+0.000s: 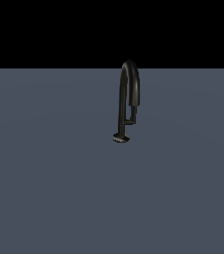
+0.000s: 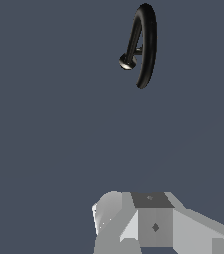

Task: Turn on the faucet by rotating a designated handle.

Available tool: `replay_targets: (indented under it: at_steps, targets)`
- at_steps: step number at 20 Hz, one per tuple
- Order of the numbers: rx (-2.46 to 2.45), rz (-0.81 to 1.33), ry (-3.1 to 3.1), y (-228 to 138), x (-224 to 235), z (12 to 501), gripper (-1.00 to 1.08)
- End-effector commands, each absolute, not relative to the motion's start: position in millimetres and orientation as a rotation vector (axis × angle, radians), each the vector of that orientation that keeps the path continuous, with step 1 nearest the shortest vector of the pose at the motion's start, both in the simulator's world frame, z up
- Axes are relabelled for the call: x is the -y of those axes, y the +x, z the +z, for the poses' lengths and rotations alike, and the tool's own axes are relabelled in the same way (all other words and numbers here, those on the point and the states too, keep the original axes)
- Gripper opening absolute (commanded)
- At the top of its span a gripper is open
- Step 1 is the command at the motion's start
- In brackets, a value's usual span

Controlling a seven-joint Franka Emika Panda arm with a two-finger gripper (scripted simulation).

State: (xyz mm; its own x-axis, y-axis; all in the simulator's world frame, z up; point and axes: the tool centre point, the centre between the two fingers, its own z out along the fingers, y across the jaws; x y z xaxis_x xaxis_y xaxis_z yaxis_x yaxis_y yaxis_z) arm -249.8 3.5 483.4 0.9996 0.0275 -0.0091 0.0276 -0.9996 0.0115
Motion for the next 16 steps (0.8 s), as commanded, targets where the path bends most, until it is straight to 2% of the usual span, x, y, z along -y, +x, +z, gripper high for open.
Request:
replay_targets:
  at_steps: [1, 9, 16]
  targets:
    - [-0.043, -0.014, 3.13, -250, -4, 483, -1.0]
    - [-0.015, -0.045, 3.146, -241, -4, 483, -1.0]
    - [0.059, -0.125, 3.186, -219, -6, 482, -1.0]
